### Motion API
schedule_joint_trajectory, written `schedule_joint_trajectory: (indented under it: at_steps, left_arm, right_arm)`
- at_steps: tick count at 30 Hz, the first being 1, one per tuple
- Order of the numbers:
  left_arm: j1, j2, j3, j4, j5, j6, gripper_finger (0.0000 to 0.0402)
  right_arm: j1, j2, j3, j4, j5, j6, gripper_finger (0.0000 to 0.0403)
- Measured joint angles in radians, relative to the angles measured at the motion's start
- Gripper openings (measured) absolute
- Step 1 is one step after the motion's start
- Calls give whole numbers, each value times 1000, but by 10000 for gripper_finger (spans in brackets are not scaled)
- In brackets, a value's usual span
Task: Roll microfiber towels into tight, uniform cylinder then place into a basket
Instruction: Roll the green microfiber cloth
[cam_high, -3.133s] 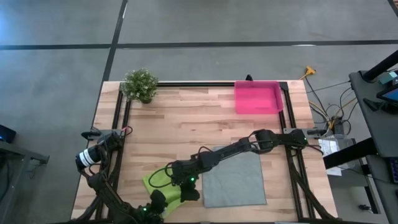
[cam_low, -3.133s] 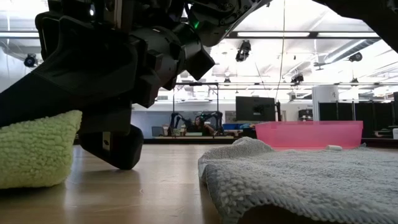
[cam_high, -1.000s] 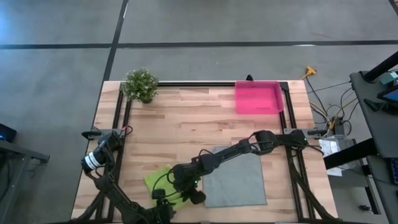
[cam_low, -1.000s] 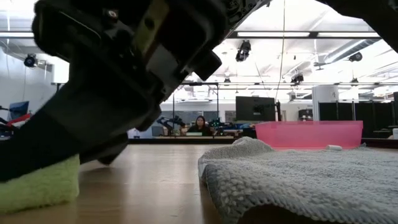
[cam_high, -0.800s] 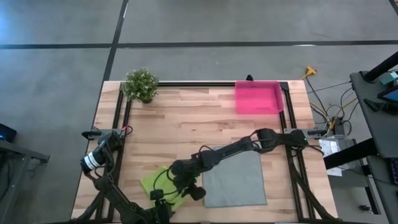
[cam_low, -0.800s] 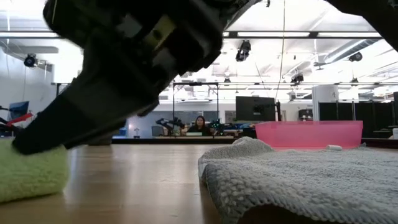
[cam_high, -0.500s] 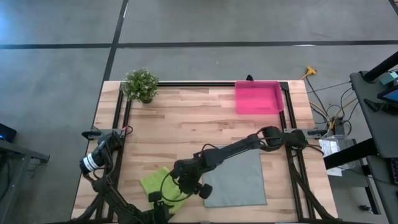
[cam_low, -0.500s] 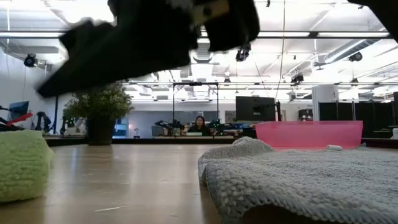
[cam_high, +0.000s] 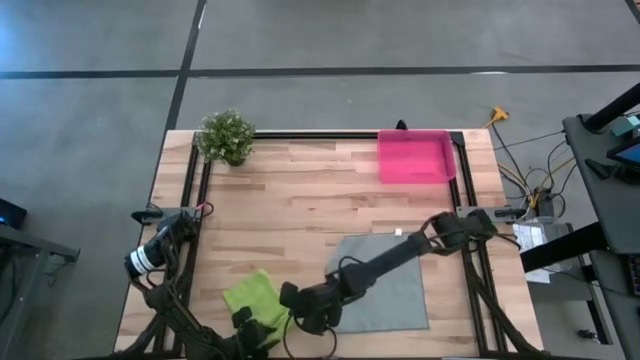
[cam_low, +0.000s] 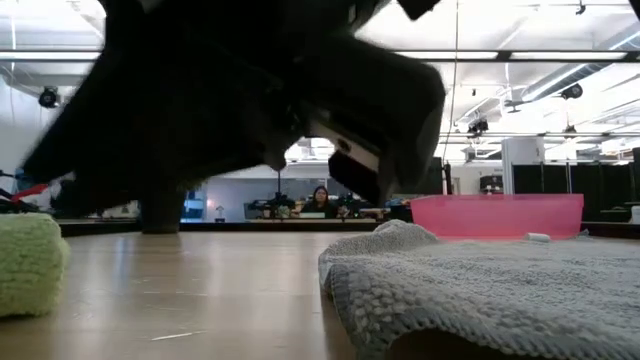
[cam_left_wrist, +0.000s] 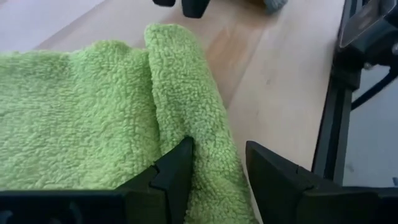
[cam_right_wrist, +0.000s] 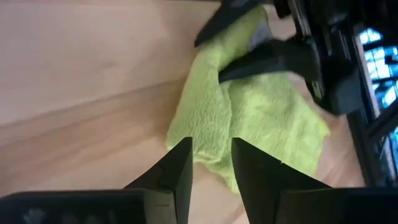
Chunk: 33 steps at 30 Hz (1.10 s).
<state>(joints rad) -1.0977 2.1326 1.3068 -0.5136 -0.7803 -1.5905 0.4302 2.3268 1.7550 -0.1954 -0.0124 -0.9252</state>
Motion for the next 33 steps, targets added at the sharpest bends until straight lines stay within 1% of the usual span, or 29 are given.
schedule_joint_trajectory:
  at_steps: [3,7,11,13,15,18,19,20,24,27,29,31,33]
  left_arm:
    - [0,0,-5,7,0,-5,138]
    - [1,0,-6,9,0,-8,138]
    - [0,0,-28,31,-1,-79,126]
    - [-2,0,-52,66,-5,-88,105]
    - [-6,0,-76,101,-16,-104,75]
    - [-9,0,-87,113,-20,-104,21]
    - [-10,0,-88,115,-20,-97,12]
    - [-10,0,-88,122,-20,-81,10]
    - [-9,0,-87,135,-11,-57,23]
    - [-7,-1,-89,140,10,-57,10]
    - [-8,0,-92,144,6,-59,6]
    - [-9,0,-98,149,3,-81,5]
    - [-11,-1,-119,193,-9,-86,3]
  right_arm:
    - [0,0,-9,6,-22,27,97]
    - [21,8,-15,33,-30,1,96]
    - [25,11,-16,34,-47,22,95]
    - [17,7,-11,33,-79,59,95]
    - [11,4,-10,23,-118,71,95]
    - [15,10,-10,12,-135,64,95]
    - [17,13,-10,10,-136,53,95]
    - [20,17,-12,5,-142,41,96]
    - [25,41,-14,-10,-152,32,107]
    - [22,49,-14,-5,-152,44,120]
    - [21,53,-14,3,-151,53,126]
    - [21,52,-14,9,-147,54,127]
    - [22,48,-14,32,-144,54,125]
